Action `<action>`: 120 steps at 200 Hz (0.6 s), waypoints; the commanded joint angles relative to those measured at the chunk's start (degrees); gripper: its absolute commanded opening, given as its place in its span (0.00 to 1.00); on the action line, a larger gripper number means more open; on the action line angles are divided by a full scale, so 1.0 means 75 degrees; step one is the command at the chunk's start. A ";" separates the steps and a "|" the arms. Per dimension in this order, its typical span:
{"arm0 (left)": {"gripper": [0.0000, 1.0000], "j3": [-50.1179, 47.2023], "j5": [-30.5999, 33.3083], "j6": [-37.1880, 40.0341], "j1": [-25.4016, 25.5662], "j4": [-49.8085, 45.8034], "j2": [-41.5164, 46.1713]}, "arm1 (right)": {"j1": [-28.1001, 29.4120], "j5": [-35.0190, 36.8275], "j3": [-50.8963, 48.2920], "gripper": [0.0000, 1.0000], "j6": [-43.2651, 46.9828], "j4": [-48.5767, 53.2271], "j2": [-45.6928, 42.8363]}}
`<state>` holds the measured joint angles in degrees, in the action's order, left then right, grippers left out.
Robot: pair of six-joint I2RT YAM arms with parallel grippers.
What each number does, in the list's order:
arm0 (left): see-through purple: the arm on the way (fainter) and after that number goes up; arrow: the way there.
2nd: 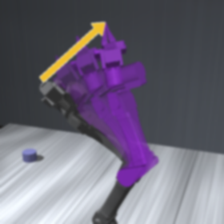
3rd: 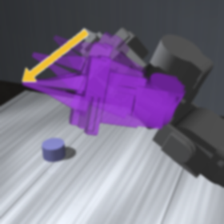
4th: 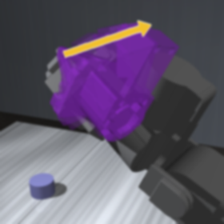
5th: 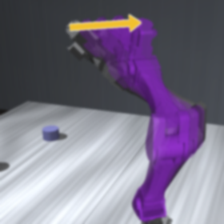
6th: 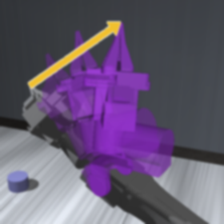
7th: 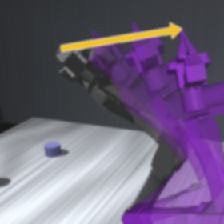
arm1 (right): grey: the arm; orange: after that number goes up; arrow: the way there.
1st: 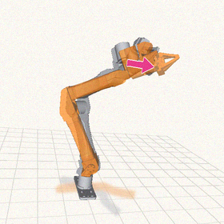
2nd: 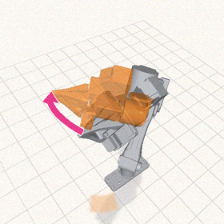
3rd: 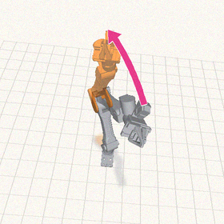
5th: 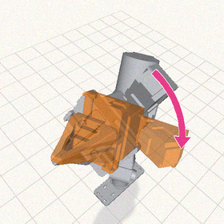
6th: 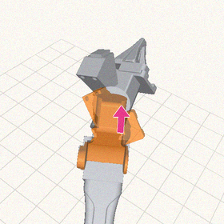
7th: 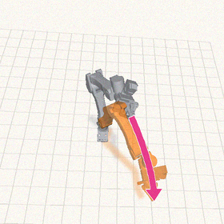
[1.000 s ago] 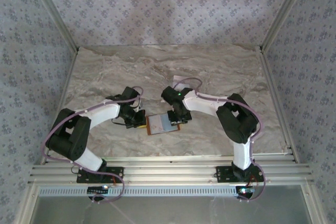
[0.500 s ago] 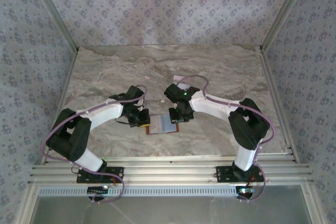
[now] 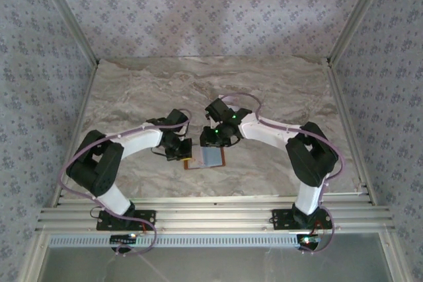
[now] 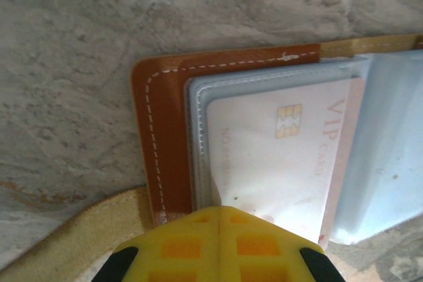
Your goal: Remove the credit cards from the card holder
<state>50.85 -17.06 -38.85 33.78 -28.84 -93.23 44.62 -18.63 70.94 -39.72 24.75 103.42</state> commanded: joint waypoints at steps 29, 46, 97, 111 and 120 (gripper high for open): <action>0.02 0.0005 0.0236 0.0095 0.0031 -0.0257 -0.0085 | -0.0054 -0.1045 -0.0280 0.25 -0.0500 -0.1042 0.0646; 0.02 -0.0025 0.0235 0.0094 0.0037 -0.0245 -0.0062 | -0.0050 -0.1209 -0.0282 0.25 -0.0562 -0.1240 0.0807; 0.02 -0.0040 0.0214 0.0099 0.0032 -0.0256 -0.0015 | -0.0053 -0.1333 -0.0761 0.24 -0.0664 -0.1499 0.1027; 0.02 -0.0027 0.0234 0.0109 0.0037 -0.0267 0.0005 | -0.0055 -0.1314 -0.0803 0.24 -0.0646 -0.1509 0.1053; 0.02 -0.0023 0.0224 0.0116 0.0035 -0.0273 0.0008 | -0.0055 -0.1303 -0.0821 0.24 -0.0642 -0.1508 0.1074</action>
<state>50.85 -16.64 -38.85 33.78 -28.99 -93.23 44.23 -27.62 66.00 -43.99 13.82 109.93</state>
